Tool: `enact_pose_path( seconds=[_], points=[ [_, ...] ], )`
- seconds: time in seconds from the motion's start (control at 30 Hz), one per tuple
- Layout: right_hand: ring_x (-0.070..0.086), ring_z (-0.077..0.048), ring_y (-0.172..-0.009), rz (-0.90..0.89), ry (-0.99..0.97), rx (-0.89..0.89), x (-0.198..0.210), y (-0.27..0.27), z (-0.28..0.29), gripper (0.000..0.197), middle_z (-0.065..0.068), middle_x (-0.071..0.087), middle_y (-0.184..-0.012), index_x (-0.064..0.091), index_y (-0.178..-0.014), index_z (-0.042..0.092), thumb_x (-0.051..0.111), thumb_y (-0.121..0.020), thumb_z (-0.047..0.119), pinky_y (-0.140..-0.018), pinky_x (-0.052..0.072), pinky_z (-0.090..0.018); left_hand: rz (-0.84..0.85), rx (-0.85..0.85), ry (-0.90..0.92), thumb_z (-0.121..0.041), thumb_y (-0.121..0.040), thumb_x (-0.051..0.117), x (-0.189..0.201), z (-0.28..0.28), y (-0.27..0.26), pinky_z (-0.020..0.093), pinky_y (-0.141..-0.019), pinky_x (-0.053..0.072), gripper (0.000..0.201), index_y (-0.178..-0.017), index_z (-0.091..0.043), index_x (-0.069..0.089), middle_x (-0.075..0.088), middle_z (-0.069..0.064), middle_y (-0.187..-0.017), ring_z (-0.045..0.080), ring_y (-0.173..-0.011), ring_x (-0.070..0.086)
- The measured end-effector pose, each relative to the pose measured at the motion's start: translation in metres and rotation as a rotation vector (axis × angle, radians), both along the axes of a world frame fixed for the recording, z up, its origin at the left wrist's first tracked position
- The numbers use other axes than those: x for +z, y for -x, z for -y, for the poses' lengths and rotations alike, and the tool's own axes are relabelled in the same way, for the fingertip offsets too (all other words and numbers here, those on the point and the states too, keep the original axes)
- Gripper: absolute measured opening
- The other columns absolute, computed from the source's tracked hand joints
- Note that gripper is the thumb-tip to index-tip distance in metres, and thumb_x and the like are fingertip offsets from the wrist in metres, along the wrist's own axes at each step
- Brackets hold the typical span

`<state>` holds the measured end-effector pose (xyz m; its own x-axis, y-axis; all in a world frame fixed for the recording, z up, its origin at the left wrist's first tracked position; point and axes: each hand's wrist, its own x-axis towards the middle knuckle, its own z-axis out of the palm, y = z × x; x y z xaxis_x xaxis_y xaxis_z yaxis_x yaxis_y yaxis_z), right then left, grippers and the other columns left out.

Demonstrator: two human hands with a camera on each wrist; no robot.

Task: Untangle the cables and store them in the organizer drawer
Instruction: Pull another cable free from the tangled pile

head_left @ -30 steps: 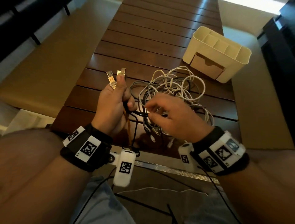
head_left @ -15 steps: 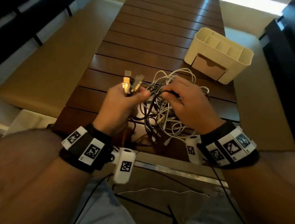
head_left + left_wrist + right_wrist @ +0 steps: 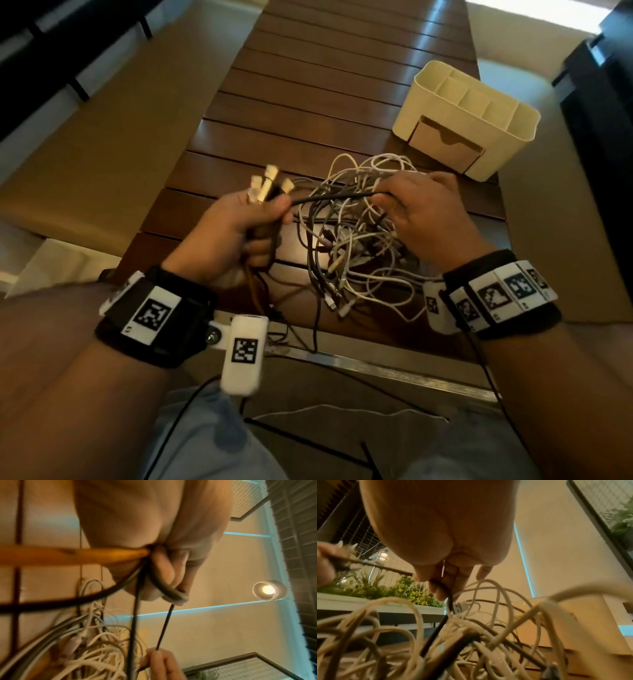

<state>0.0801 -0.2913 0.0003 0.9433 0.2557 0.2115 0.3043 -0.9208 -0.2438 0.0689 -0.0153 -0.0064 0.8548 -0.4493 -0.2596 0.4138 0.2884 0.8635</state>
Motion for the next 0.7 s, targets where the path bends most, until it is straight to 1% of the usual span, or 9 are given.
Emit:
enact_pose_path(
  seconds=[0.13,0.2,0.27,0.33,0.4,0.53,0.63,0.67,0.7],
  points=[
    [0.055,-0.007,-0.095,0.045,-0.331,0.078,0.002,-0.001,-0.001,0.016,0.026,0.052,-0.095,0.062,-0.107,0.034,0.054,-0.096,0.026,-0.092,0.043,-0.054,0.018,-0.027,-0.426,-0.027,-0.093,0.064,-0.017,0.008,0.002,0.024,-0.043,0.028,0.025,-0.069,-0.022,0.063,0.039,-0.006,-0.054,0.009,-0.043,0.030],
    [0.054,-0.005,-0.093,0.011,-0.388,0.129,0.003,0.002,-0.004,0.017,0.025,0.054,-0.094,0.065,-0.105,0.034,0.054,-0.094,0.028,-0.094,0.041,-0.050,0.106,0.069,-0.574,-0.031,-0.093,0.066,-0.018,0.010,0.003,0.027,-0.048,0.029,0.027,-0.068,-0.022,0.063,0.041,-0.006,-0.056,0.011,-0.048,0.034],
    [0.053,-0.007,-0.097,-0.031,-0.282,0.189,0.004,0.007,-0.009,0.018,0.020,0.054,-0.095,0.069,-0.104,0.032,0.054,-0.093,0.031,-0.099,0.027,-0.031,0.161,0.196,-0.587,-0.033,-0.093,0.066,-0.015,0.012,0.003,0.024,-0.046,0.031,0.032,-0.089,-0.002,0.066,0.042,-0.010,-0.053,0.008,-0.047,0.035],
    [0.051,-0.009,-0.100,-0.035,-0.117,0.234,0.003,0.013,-0.017,0.021,0.019,0.053,-0.097,0.070,-0.103,0.032,0.051,-0.093,0.034,-0.091,0.023,-0.031,0.239,0.229,-0.558,-0.036,-0.092,0.065,-0.010,0.017,0.002,0.021,-0.045,0.033,0.049,-0.103,0.012,0.059,0.042,-0.011,-0.050,0.005,-0.045,0.036],
    [0.050,-0.010,-0.098,-0.006,-0.035,0.270,0.002,0.017,-0.027,0.020,0.017,0.054,-0.096,0.071,-0.102,0.031,0.052,-0.094,0.033,-0.083,0.020,-0.030,0.316,0.169,-0.544,-0.039,-0.089,0.065,0.000,0.027,0.009,0.022,-0.052,0.037,0.049,-0.097,0.009,0.061,0.049,-0.011,-0.056,0.005,-0.049,0.043],
    [0.051,-0.012,-0.092,0.040,-0.031,0.317,-0.001,0.019,-0.037,0.023,0.015,0.052,-0.093,0.071,-0.100,0.024,0.050,-0.094,0.031,-0.078,0.019,-0.028,0.338,-0.043,-0.544,-0.022,-0.098,0.062,0.007,0.040,0.018,0.006,-0.050,0.039,0.021,-0.077,-0.016,0.064,0.059,-0.018,-0.051,-0.007,-0.048,0.053],
    [0.053,-0.014,-0.094,0.028,-0.064,0.281,-0.005,0.017,-0.037,0.029,0.010,0.058,-0.095,0.070,-0.101,0.022,0.045,-0.095,0.036,-0.082,0.033,-0.036,0.362,-0.101,-0.650,-0.032,-0.093,0.068,0.006,0.036,0.014,0.032,-0.066,0.056,0.024,-0.086,-0.009,0.072,0.072,0.001,-0.073,0.018,-0.069,0.068],
    [0.053,-0.013,-0.093,0.029,-0.072,0.276,-0.006,0.018,-0.038,0.030,0.009,0.058,-0.096,0.069,-0.101,0.022,0.044,-0.095,0.037,-0.083,0.038,-0.038,0.385,-0.092,-0.665,-0.031,-0.092,0.068,0.006,0.034,0.013,0.036,-0.066,0.053,0.023,-0.085,-0.009,0.073,0.073,0.002,-0.077,0.019,-0.072,0.068],
    [0.052,-0.012,-0.093,0.034,-0.083,0.267,-0.006,0.018,-0.038,0.029,0.010,0.057,-0.096,0.067,-0.102,0.022,0.044,-0.096,0.039,-0.085,0.039,-0.039,0.412,-0.068,-0.625,-0.025,-0.093,0.066,0.009,0.031,0.014,0.028,-0.062,0.049,0.020,-0.083,-0.009,0.071,0.071,-0.003,-0.072,0.010,-0.066,0.065]
  ],
)
